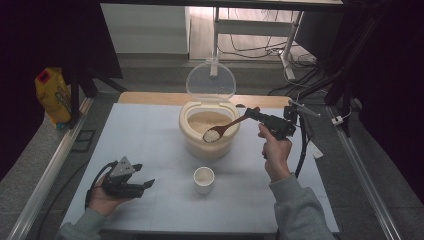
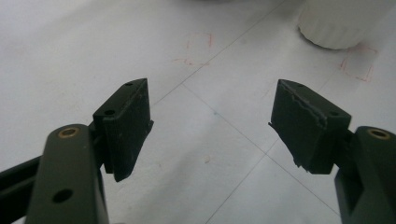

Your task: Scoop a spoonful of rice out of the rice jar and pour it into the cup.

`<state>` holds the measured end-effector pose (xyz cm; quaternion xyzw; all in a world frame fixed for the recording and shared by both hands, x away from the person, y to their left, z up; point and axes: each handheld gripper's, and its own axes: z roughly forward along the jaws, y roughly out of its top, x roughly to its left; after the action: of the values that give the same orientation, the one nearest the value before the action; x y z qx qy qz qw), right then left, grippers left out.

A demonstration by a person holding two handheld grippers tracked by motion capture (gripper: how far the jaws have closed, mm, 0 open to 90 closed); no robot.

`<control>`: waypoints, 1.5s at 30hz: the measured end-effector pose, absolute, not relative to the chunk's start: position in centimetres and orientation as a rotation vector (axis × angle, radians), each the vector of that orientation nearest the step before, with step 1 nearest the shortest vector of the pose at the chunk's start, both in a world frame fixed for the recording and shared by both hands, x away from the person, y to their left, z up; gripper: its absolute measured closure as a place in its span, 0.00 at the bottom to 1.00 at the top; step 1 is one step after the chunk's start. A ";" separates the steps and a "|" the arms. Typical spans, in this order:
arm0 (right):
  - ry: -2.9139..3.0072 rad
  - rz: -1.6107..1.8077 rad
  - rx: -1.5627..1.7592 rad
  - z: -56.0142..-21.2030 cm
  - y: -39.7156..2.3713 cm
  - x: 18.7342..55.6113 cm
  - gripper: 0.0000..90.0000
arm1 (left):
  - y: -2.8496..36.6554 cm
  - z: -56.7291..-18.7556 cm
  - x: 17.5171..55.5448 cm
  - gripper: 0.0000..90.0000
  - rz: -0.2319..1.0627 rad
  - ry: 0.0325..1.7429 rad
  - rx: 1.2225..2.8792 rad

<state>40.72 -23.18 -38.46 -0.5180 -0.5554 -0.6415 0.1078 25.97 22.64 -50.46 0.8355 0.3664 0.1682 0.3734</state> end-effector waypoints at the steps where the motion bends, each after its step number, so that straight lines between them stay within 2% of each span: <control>1: -1.634 -1.884 -1.522 -38.5 -23.2 40.6 0.93 | 22.6 -50.5 26.0 0.31 0.431 0.938 2.140; 35: -1.829 -1.740 -1.443 -42.8 -22.3 37.2 0.93 | 22.5 -50.5 26.1 0.31 0.434 0.940 2.147; 45: -2.024 -1.743 -1.390 -42.7 -20.7 36.4 0.93 | 22.6 -50.6 26.1 0.31 0.433 0.941 2.150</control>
<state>36.43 -20.65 -42.69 -0.4608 -0.6707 -0.5776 0.0652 26.09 22.55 -50.58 0.8374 0.3666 0.1686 0.3687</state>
